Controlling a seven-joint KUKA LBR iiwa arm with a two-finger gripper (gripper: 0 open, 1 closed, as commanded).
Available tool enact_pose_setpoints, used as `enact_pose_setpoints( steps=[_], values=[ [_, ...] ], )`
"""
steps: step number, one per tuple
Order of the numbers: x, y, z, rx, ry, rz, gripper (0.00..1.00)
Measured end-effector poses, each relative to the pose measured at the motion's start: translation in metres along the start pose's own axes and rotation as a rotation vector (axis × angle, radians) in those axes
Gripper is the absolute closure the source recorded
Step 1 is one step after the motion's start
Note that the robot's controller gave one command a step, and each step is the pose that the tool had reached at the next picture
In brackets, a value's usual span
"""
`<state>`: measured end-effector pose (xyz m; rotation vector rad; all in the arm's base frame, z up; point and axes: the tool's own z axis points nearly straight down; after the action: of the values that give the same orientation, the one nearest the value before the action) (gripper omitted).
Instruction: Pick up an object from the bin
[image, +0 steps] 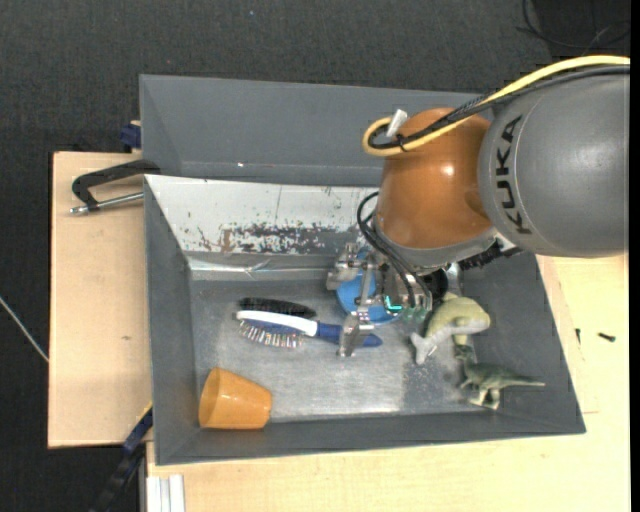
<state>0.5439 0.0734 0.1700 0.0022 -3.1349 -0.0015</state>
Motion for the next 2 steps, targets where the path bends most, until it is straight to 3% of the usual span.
enact_pose_setpoints(
  steps=[1, 2],
  values=[
    [-0.013, 0.0741, 0.0988, -0.001, -0.013, -0.04, 0.0],
    [-0.015, 0.075, 0.0963, -0.001, -0.014, -0.04, 0.0]
  ],
)
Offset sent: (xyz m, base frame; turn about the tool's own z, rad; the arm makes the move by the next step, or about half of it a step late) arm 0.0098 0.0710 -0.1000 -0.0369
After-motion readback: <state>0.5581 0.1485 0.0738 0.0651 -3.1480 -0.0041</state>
